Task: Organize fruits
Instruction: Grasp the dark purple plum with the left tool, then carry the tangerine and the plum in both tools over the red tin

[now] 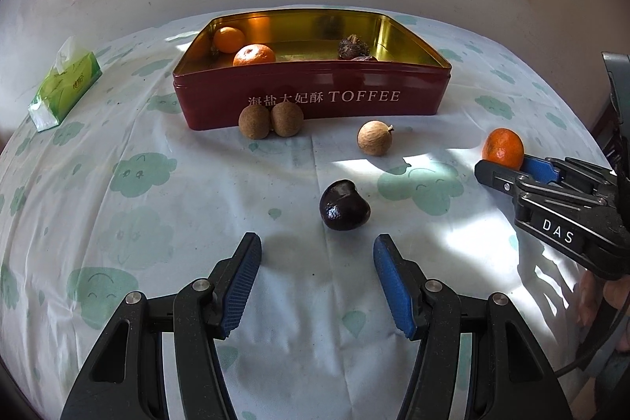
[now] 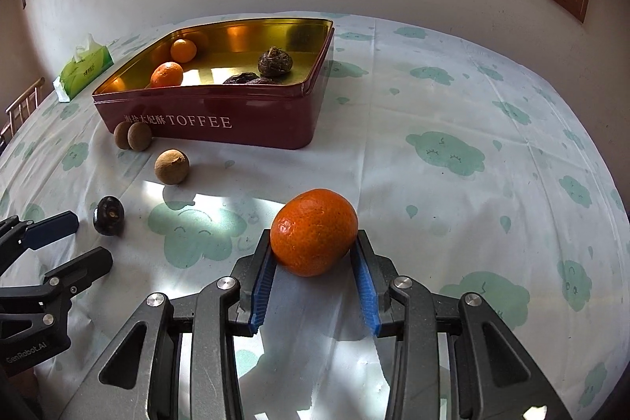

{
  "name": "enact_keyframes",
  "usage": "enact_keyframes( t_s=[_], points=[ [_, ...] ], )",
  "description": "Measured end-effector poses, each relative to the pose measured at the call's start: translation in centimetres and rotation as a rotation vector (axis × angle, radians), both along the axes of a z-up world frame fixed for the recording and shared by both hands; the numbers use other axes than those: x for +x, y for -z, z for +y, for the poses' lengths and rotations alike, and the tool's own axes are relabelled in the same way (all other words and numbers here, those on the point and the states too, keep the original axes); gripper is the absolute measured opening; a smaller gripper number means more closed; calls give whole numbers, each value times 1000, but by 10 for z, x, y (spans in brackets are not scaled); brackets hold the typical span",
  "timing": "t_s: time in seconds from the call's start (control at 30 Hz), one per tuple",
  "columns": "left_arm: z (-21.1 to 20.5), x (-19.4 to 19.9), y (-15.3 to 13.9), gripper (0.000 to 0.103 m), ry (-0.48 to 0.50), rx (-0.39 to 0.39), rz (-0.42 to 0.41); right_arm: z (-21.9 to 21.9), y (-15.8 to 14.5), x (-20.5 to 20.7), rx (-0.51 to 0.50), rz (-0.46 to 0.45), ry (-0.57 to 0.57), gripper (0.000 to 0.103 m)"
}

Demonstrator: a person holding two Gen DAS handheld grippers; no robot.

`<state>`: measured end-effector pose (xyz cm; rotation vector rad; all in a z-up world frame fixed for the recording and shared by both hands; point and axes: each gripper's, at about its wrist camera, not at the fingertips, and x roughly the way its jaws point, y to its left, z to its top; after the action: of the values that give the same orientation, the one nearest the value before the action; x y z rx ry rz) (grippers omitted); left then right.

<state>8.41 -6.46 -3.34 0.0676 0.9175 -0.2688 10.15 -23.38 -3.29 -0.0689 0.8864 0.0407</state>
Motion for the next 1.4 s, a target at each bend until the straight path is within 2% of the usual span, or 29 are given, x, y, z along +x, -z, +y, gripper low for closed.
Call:
enact_keyframes(
  t_s=[0.33,0.43,0.5,0.7,1.4],
  points=[
    [-16,18,1,59,-9,25,-11,-2,0,0,12,-1,-2,36],
    [-14,18,1,51,-9,25,-21,-3,0,0,14,-1,-2,36],
    [-14,18,1,40,-11,23,-26,-3,0,0,13,-1,-2,36],
    [-16,16,1,28,9,20,-34,-3,1,0,13,-1,-2,36],
    [-11,14,1,28,-31,31,-42,-3,1,1,12,-1,-2,36]
  ],
)
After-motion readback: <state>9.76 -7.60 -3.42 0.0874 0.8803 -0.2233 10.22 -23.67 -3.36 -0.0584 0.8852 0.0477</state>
